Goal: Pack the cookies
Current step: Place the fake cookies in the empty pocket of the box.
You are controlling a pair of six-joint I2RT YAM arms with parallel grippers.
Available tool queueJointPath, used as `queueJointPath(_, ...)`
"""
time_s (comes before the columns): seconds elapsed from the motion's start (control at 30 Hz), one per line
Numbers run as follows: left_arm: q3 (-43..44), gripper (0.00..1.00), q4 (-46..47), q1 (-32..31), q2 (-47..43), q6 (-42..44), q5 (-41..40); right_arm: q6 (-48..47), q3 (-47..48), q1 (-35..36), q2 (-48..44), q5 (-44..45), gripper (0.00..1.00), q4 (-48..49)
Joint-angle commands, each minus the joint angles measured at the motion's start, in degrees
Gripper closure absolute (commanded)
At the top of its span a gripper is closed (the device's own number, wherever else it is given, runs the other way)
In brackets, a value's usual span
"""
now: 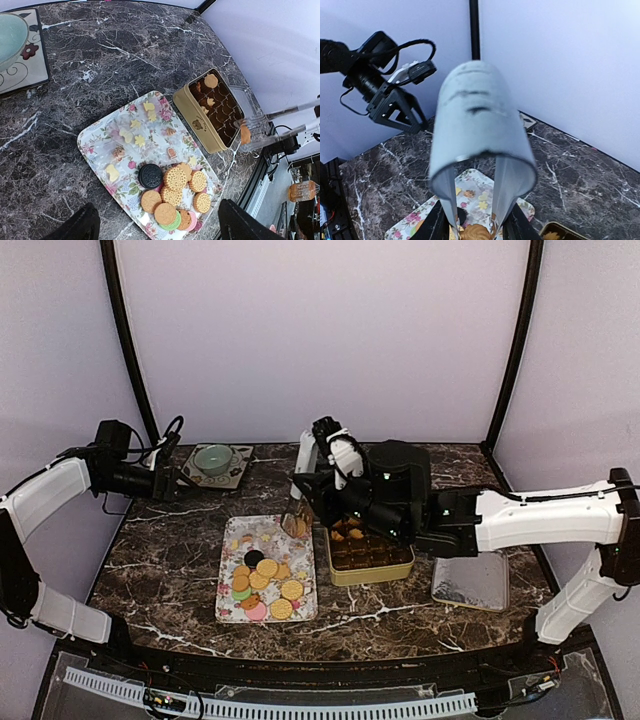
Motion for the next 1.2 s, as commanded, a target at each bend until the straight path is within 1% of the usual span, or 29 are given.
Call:
queueJointPath(0.0,1.3,0.15,1.4,0.3,-0.1,-0.5,0.6,0.2,-3.7,-4.0,-5.4,1.4,0.74,0.6)
queueJointPath(0.3,1.6,0.16,2.3,0.3,0.9,-1.3,2.0,0.6,-10.1,-11.0,-11.8,2.7,0.74,-1.9)
queueJointPath(0.5,1.6,0.16,2.9,0.2,1.5,-1.1,1.8,1.2,-13.8,-15.1,-13.5,2.5,0.74,-1.7)
queueJointPath(0.73,1.6,0.16,3.2,0.3,2.2,-1.5,2.1,0.5,-15.0,-18.8,-11.7,2.1,0.74,-0.8)
queueJointPath(1.17,2.2,0.15,3.2,0.3,2.7,-1.5,1.3,-0.3,-16.0,-21.2,-8.2,0.7,0.72,2.9)
